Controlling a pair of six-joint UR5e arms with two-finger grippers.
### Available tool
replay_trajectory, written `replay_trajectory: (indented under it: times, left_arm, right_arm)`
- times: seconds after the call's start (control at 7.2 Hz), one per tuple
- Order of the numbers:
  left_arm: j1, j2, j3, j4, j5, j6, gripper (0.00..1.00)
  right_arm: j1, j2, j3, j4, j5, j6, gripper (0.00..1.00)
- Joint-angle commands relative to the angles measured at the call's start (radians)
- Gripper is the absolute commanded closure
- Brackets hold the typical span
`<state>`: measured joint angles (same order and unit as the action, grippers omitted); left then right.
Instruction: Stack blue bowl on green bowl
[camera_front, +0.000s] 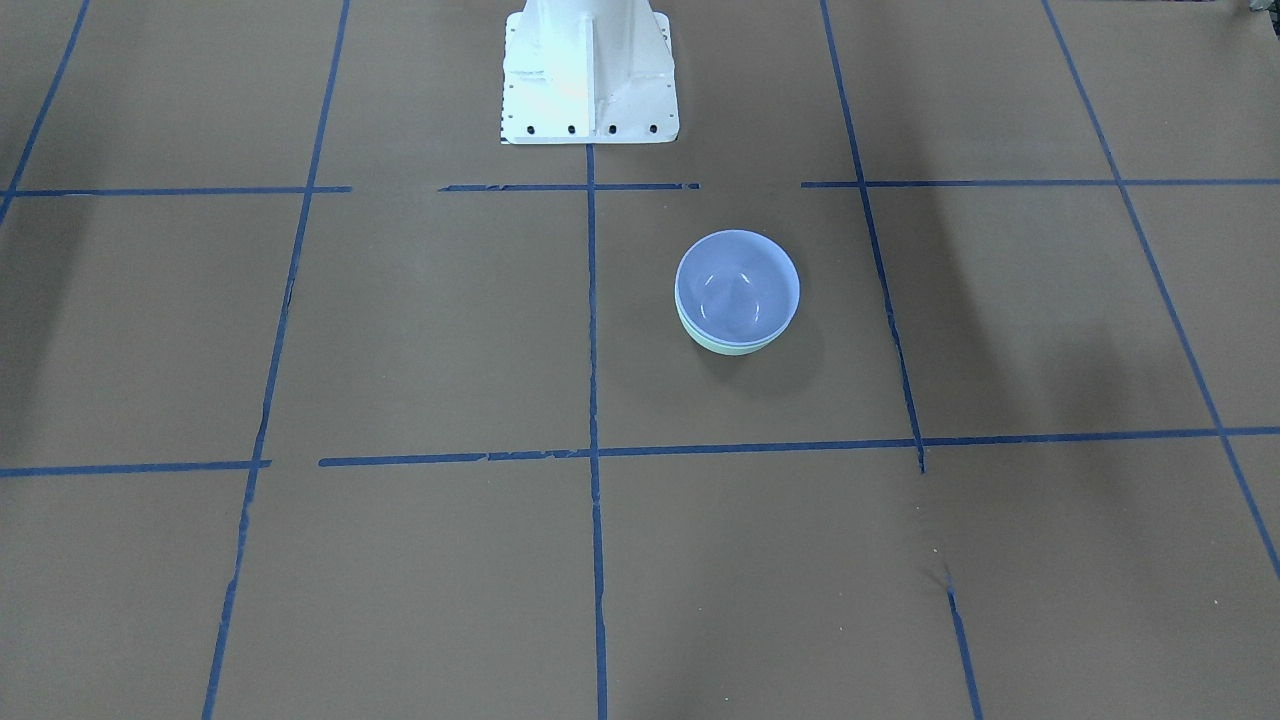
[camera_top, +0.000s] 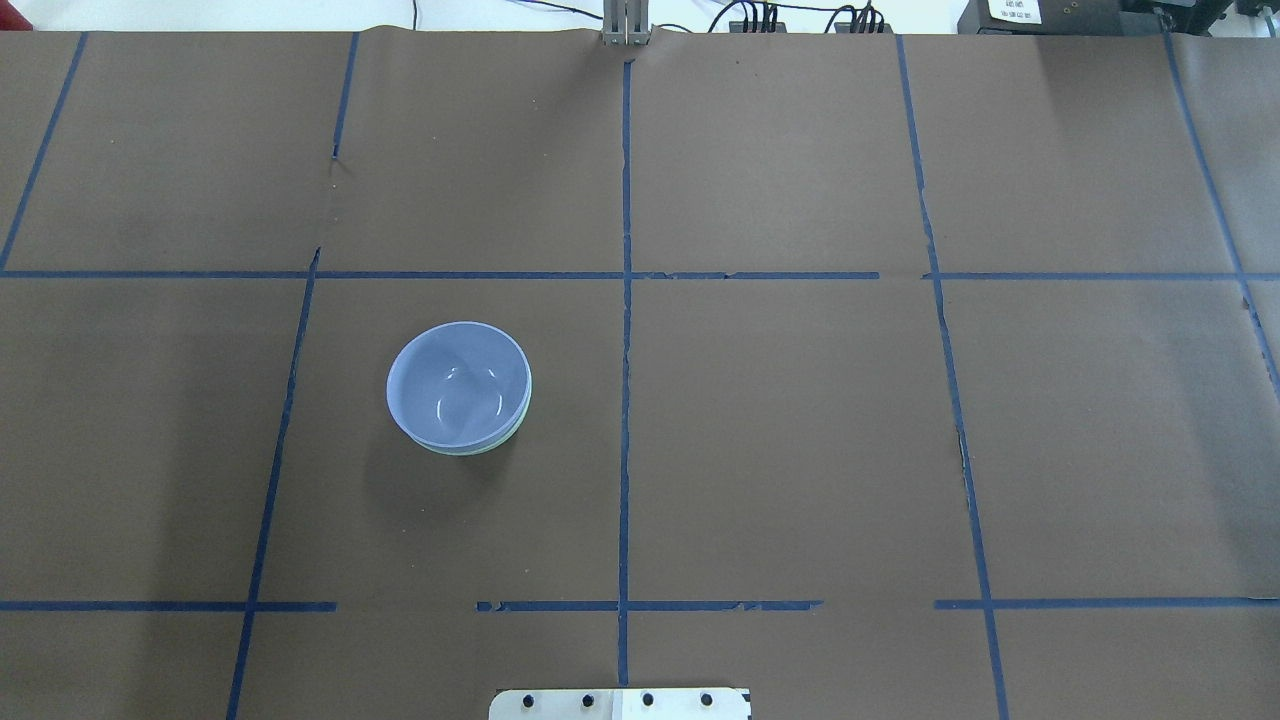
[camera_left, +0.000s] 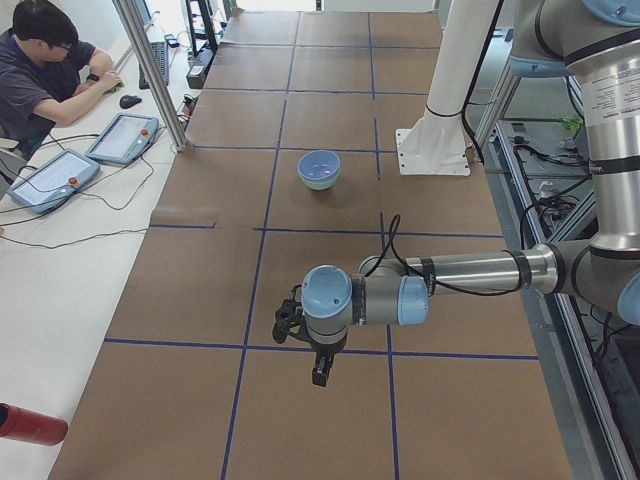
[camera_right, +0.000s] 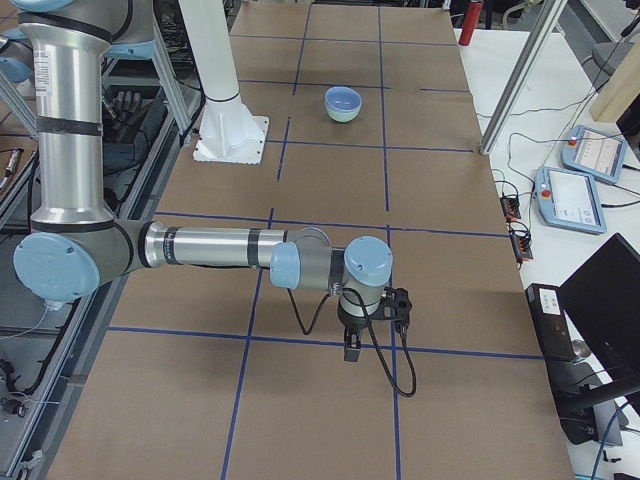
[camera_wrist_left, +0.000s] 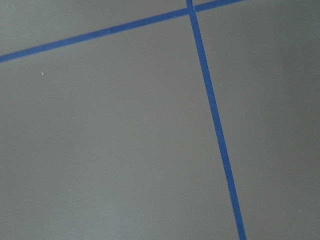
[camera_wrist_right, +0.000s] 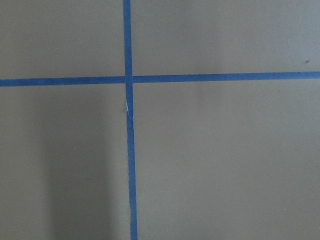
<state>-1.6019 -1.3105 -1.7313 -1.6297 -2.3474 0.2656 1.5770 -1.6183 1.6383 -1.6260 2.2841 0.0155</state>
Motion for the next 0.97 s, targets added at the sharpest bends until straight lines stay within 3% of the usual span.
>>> replay_trajectory:
  times: [0.0,0.83]
  left_arm:
    - [-0.001,0.004,-0.002,-0.004,0.0,0.004,0.0]
    - [-0.003,0.004,-0.02,-0.01,0.0,0.007,0.0]
  right_arm:
    - [0.0,0.001,0.0,0.0,0.0,0.001,0.0]
    - [0.001,0.0,0.0,0.0,0.0,0.0,0.0]
